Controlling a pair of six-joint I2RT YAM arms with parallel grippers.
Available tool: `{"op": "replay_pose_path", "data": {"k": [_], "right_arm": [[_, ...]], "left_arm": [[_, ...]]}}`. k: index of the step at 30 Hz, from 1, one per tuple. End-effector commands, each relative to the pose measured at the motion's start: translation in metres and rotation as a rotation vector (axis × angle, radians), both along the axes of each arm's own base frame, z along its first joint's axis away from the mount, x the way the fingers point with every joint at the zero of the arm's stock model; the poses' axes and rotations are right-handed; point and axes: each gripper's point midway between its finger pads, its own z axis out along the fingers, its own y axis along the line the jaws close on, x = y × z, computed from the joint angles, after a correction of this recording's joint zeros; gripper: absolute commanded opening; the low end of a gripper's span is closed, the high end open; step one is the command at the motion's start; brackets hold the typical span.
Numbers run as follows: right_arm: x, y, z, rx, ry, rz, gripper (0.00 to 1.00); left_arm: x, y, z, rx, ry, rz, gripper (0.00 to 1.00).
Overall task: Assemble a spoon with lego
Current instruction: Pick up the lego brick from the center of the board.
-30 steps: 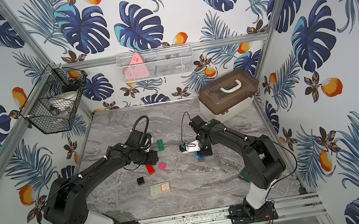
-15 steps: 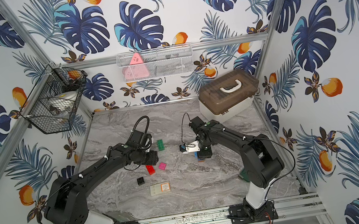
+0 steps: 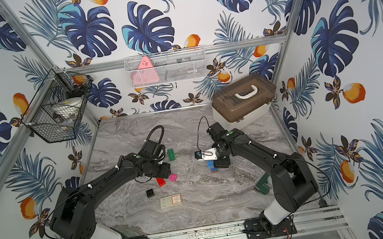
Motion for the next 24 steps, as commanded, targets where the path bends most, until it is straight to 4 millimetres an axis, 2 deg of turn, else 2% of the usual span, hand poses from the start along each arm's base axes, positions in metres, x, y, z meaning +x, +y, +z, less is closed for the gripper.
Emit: {"op": "replay_pose_path", "data": {"k": [1, 3, 7, 10, 16, 19, 24], "right_arm": [[0.011, 0.010, 0.029, 0.132, -0.062, -0.080, 0.66], [0.022, 0.013, 0.053, 0.228, -0.101, -0.161, 0.69], [0.050, 0.010, 0.096, 0.392, -0.170, -0.414, 0.85], [0.067, 0.001, 0.121, 0.476, -0.203, -0.634, 0.89], [0.065, -0.007, 0.151, 0.640, -0.213, -0.846, 0.94], [0.058, -0.009, 0.154, 0.690, -0.229, -0.848, 0.96], [0.049, -0.020, 0.136, 0.615, -0.204, -0.866, 0.96]], "left_arm": [[-0.002, -0.003, 0.001, 0.034, 0.005, -0.031, 0.62], [-0.004, -0.009, 0.001, 0.048, 0.006, -0.050, 0.62], [-0.006, -0.014, -0.004, 0.088, 0.010, -0.064, 0.61], [-0.005, -0.015, -0.012, 0.103, 0.010, -0.081, 0.60], [0.004, -0.021, -0.022, 0.163, 0.001, -0.155, 0.56], [0.005, -0.027, -0.028, 0.181, 0.011, -0.195, 0.56], [0.009, -0.030, -0.035, 0.207, 0.017, -0.203, 0.56]]}}
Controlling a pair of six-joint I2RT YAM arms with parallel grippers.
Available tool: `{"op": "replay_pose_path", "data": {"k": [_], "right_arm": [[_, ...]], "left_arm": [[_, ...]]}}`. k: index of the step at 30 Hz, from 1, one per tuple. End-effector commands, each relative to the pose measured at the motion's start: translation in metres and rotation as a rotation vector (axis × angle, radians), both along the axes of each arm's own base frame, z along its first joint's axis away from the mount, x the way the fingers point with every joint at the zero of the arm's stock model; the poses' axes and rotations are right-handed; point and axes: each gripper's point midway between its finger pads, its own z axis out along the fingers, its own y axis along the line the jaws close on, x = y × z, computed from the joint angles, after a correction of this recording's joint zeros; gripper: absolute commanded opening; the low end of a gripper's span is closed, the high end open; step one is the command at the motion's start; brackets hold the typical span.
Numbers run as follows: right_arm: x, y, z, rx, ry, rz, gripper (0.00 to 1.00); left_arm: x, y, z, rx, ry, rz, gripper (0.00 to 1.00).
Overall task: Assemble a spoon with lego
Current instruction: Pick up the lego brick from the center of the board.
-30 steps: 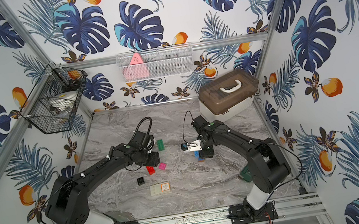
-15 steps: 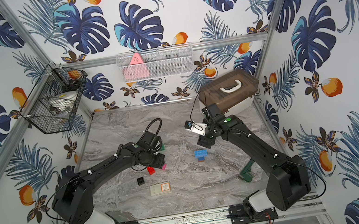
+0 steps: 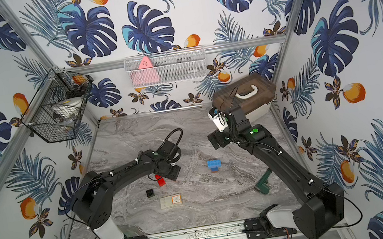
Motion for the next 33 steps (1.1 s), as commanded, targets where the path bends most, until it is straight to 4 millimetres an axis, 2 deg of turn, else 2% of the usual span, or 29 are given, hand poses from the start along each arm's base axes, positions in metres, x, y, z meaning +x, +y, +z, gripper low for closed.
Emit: {"op": "replay_pose_path", "data": {"k": [1, 8, 21, 25, 30, 31, 33], "right_arm": [[-0.001, -0.005, -0.002, -0.002, 0.006, -0.029, 0.96], [-0.002, -0.008, -0.003, -0.005, 0.002, -0.026, 0.97], [0.001, -0.012, -0.005, 0.014, 0.025, -0.057, 0.97], [-0.004, -0.017, -0.010, 0.174, 0.119, -0.154, 0.97], [-0.018, -0.050, -0.037, 0.440, 0.361, -0.371, 0.97], [-0.023, -0.050, -0.048, 0.533, 0.429, -0.385, 0.96], [-0.031, -0.041, -0.056, 0.691, 0.516, -0.359, 0.96]], "left_arm": [[0.004, 0.002, -0.004, 0.040, -0.003, -0.022, 0.56], [0.001, 0.001, -0.017, 0.062, 0.019, -0.032, 0.54], [-0.001, 0.001, -0.020, 0.077, 0.026, -0.041, 0.29], [-0.003, -0.005, -0.010, 0.077, 0.031, -0.066, 0.26], [0.000, -0.017, 0.022, 0.096, 0.025, -0.149, 0.25], [0.001, -0.022, 0.030, 0.095, 0.026, -0.174, 0.25], [0.001, -0.031, 0.044, 0.088, 0.037, -0.240, 0.24]]}}
